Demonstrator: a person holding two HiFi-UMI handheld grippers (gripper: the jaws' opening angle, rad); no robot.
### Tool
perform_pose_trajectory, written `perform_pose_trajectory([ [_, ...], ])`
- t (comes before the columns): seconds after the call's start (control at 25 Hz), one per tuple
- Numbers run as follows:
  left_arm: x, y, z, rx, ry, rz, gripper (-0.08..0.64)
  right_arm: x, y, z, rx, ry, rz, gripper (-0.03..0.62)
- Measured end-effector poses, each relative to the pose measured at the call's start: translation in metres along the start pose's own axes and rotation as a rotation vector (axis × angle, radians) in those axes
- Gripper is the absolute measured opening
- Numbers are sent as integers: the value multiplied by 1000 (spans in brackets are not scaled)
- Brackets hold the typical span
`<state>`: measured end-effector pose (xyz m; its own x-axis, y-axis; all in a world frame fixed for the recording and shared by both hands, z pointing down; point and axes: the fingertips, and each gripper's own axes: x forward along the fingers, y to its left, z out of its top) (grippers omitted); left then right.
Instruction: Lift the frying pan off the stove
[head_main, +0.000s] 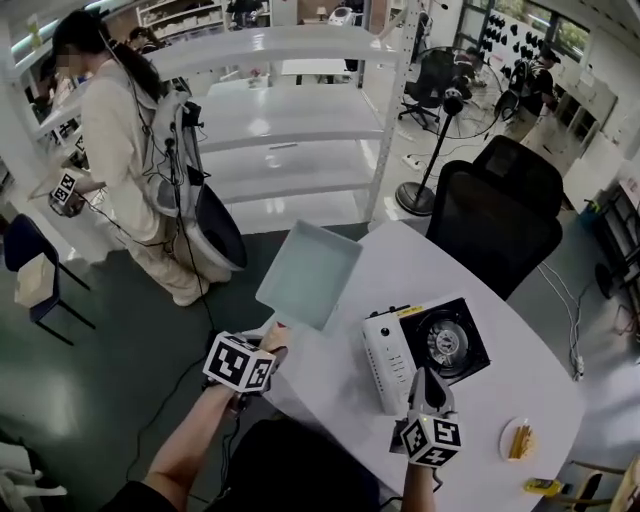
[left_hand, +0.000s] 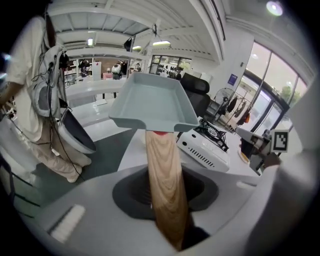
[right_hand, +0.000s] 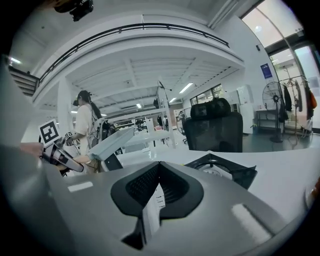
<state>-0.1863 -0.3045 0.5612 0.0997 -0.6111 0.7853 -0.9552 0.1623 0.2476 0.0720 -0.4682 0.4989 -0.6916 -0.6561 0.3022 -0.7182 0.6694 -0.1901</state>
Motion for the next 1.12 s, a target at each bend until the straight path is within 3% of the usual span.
perform_pose_trajectory([
  [0.2,-13,28,-34,-98,15,44,166,16,27,8,-34,3,54,5],
  [0.36,-16,39,-48,-130,17,50,166,24,39,13,-54,2,69,5],
  [1.12,15,18,-46,-83,62,-42,166,0,11,8,-77,15,-42,5],
])
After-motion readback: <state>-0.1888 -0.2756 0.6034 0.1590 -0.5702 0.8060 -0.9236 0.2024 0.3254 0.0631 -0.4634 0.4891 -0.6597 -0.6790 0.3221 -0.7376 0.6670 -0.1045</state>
